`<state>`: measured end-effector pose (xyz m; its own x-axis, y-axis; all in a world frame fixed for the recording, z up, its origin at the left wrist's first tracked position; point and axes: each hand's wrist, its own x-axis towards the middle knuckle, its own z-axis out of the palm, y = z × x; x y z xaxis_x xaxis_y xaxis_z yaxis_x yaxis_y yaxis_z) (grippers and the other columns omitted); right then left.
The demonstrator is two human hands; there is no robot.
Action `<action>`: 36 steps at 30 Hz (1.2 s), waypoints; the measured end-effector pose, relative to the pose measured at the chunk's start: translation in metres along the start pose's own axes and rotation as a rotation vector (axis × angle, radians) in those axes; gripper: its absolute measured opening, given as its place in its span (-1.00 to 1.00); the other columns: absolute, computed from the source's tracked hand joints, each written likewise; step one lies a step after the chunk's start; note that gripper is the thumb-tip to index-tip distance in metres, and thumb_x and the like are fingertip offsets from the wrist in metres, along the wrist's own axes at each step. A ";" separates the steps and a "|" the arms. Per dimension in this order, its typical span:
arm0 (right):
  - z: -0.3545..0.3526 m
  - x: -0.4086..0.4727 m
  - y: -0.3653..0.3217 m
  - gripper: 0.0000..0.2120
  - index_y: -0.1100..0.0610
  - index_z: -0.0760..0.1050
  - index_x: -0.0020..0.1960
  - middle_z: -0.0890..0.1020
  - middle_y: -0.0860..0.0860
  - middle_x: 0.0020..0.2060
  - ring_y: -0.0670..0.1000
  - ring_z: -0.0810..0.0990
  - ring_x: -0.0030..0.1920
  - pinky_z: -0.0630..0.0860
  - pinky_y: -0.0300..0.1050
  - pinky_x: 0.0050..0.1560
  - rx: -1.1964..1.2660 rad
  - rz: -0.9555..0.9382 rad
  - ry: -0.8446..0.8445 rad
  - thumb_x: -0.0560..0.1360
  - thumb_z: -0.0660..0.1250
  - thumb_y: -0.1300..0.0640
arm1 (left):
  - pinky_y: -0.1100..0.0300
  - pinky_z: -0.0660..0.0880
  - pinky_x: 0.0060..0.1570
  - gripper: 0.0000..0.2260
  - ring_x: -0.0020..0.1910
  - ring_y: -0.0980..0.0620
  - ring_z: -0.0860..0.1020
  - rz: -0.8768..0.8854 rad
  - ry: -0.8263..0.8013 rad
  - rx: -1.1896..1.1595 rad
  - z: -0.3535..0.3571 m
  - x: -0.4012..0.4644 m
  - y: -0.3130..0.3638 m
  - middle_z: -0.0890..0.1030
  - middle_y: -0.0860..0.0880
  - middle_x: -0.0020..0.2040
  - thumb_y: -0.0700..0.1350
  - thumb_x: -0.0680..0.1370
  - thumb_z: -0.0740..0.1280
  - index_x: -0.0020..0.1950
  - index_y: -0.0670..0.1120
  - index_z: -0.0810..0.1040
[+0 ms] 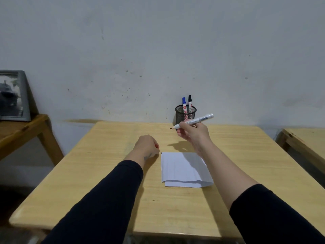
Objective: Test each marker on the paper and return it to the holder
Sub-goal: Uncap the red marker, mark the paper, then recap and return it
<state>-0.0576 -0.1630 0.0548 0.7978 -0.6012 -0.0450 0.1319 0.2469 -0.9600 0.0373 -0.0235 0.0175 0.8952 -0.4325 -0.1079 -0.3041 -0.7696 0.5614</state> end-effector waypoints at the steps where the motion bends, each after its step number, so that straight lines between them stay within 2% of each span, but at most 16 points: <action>1: -0.001 0.000 0.006 -0.82 0.36 0.51 0.05 0.62 0.22 -0.20 0.04 0.59 -0.33 0.66 -0.17 -0.16 -0.019 0.001 0.002 0.47 0.39 0.31 | 0.22 0.48 -0.15 -0.83 -0.05 -0.04 0.60 0.000 0.000 -0.009 0.004 0.000 -0.002 0.66 -0.08 0.02 -0.22 0.44 0.35 -0.02 -0.12 0.68; 3: -0.001 0.000 0.013 -0.84 0.32 0.54 -0.03 0.62 0.17 -0.24 0.02 0.59 -0.35 0.66 -0.14 -0.17 -0.064 0.007 -0.002 0.46 0.43 0.25 | 0.21 0.48 -0.12 -0.79 -0.03 -0.03 0.58 0.004 0.029 -0.051 0.010 -0.002 -0.005 0.65 -0.07 0.07 -0.17 0.47 0.34 0.07 -0.11 0.65; 7: 0.005 0.000 0.024 -0.90 0.22 0.54 -0.18 0.60 0.13 -0.32 0.01 0.55 -0.39 0.61 -0.18 -0.30 -0.114 0.016 -0.032 0.49 0.39 0.22 | 0.03 0.46 0.21 -0.55 0.21 -0.08 0.51 0.089 0.190 -0.020 0.015 -0.015 -0.015 0.52 -0.06 0.26 0.13 0.53 0.23 0.33 -0.10 0.48; 9: 0.010 0.001 0.030 -0.91 0.21 0.58 -0.15 0.62 0.14 -0.31 0.01 0.57 -0.39 0.61 -0.22 -0.31 -0.132 0.015 -0.059 0.51 0.35 0.22 | -0.05 0.33 0.36 -0.37 0.38 -0.10 0.39 0.134 0.170 0.061 0.021 -0.021 -0.024 0.44 -0.05 0.38 0.28 0.50 0.19 0.42 -0.11 0.35; 10: 0.012 0.000 0.033 -0.91 0.21 0.60 -0.14 0.63 0.14 -0.30 0.00 0.56 -0.41 0.60 -0.23 -0.33 -0.141 0.022 -0.070 0.51 0.35 0.22 | -0.06 0.21 0.45 -0.27 0.48 -0.08 0.26 0.147 0.131 0.122 0.024 -0.023 -0.029 0.35 -0.05 0.47 0.34 0.47 0.17 0.47 -0.12 0.27; 11: 0.014 -0.001 0.036 -0.91 0.23 0.60 -0.11 0.62 0.13 -0.30 -0.01 0.55 -0.43 0.59 -0.24 -0.35 -0.139 0.035 -0.079 0.51 0.35 0.22 | -0.05 0.08 0.50 -0.20 0.54 -0.04 0.14 0.160 0.099 0.184 0.026 -0.025 -0.033 0.24 -0.05 0.53 0.38 0.45 0.15 0.51 -0.12 0.20; 13: 0.018 -0.003 0.041 -0.88 0.29 0.59 -0.02 0.60 0.12 -0.32 -0.04 0.51 -0.50 0.54 -0.24 -0.43 -0.114 0.054 -0.084 0.50 0.35 0.25 | 0.00 -0.06 0.53 -0.14 0.56 0.03 0.03 0.188 0.088 0.251 0.031 -0.025 -0.038 0.12 -0.03 0.57 0.42 0.42 0.14 0.54 -0.11 0.13; 15: 0.020 -0.007 0.048 -0.88 0.32 0.56 -0.01 0.56 0.13 -0.37 -0.03 0.49 -0.53 0.49 -0.20 -0.50 -0.109 0.039 -0.070 0.49 0.34 0.29 | 0.01 -0.08 0.53 -0.12 0.56 0.05 0.01 0.199 0.102 0.236 0.032 -0.025 -0.040 0.10 -0.02 0.58 0.43 0.41 0.14 0.54 -0.11 0.13; 17: 0.017 -0.009 0.056 -0.93 0.30 0.54 -0.14 0.54 0.15 -0.42 0.01 0.48 -0.55 0.45 -0.18 -0.52 -0.199 -0.016 -0.039 0.47 0.31 0.29 | 0.02 -0.07 0.53 -0.12 0.56 0.06 0.01 0.197 0.108 0.226 0.033 -0.025 -0.040 0.10 -0.02 0.58 0.44 0.41 0.14 0.53 -0.12 0.14; 20: 0.012 -0.011 0.064 -0.82 0.19 0.49 -0.33 0.53 0.17 -0.47 0.05 0.45 -0.59 0.43 -0.16 -0.52 -0.385 -0.112 -0.019 0.46 0.29 0.25 | 0.03 -0.07 0.53 -0.15 0.56 0.05 0.02 0.192 0.113 0.243 0.032 -0.025 -0.038 0.10 -0.03 0.58 0.40 0.43 0.17 0.54 -0.11 0.13; 26: 0.014 -0.009 0.071 -0.85 0.15 0.50 -0.30 0.61 -0.02 -0.45 -0.10 0.57 -0.49 0.55 -0.16 -0.47 -0.561 -0.171 -0.004 0.46 0.32 0.20 | 0.05 -0.08 0.52 -0.17 0.56 0.05 0.01 0.186 0.103 0.248 0.031 -0.026 -0.037 0.08 -0.02 0.58 0.39 0.44 0.17 0.54 -0.10 0.12; 31: 0.013 -0.010 0.072 -0.84 0.35 0.53 -0.18 0.60 0.21 -0.41 -0.01 0.53 -0.51 0.50 -0.23 -0.50 -0.517 -0.142 -0.048 0.46 0.29 0.24 | 0.05 -0.07 0.53 -0.17 0.56 0.06 0.00 0.189 0.099 0.250 0.032 -0.026 -0.037 0.08 -0.02 0.58 0.39 0.45 0.15 0.54 -0.11 0.12; 34: 0.014 -0.009 0.072 -0.81 0.38 0.53 -0.15 0.58 0.21 -0.42 0.00 0.53 -0.49 0.51 -0.27 -0.48 -0.553 -0.156 -0.053 0.48 0.30 0.23 | 0.04 -0.07 0.52 -0.18 0.56 0.05 0.01 0.189 0.098 0.247 0.031 -0.027 -0.037 0.09 -0.03 0.58 0.39 0.45 0.15 0.54 -0.11 0.12; 36: 0.014 -0.008 0.073 -0.83 0.32 0.53 -0.20 0.59 0.15 -0.43 -0.06 0.55 -0.50 0.51 -0.28 -0.48 -0.583 -0.167 -0.053 0.48 0.31 0.21 | 0.04 -0.06 0.53 -0.18 0.56 0.05 0.02 0.189 0.099 0.252 0.031 -0.027 -0.037 0.09 -0.03 0.58 0.39 0.45 0.15 0.54 -0.11 0.13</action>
<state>-0.0463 -0.1294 -0.0110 0.8242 -0.5537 0.1189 -0.0738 -0.3131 -0.9468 0.0141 0.0022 -0.0259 0.8390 -0.5402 0.0658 -0.5275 -0.7776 0.3422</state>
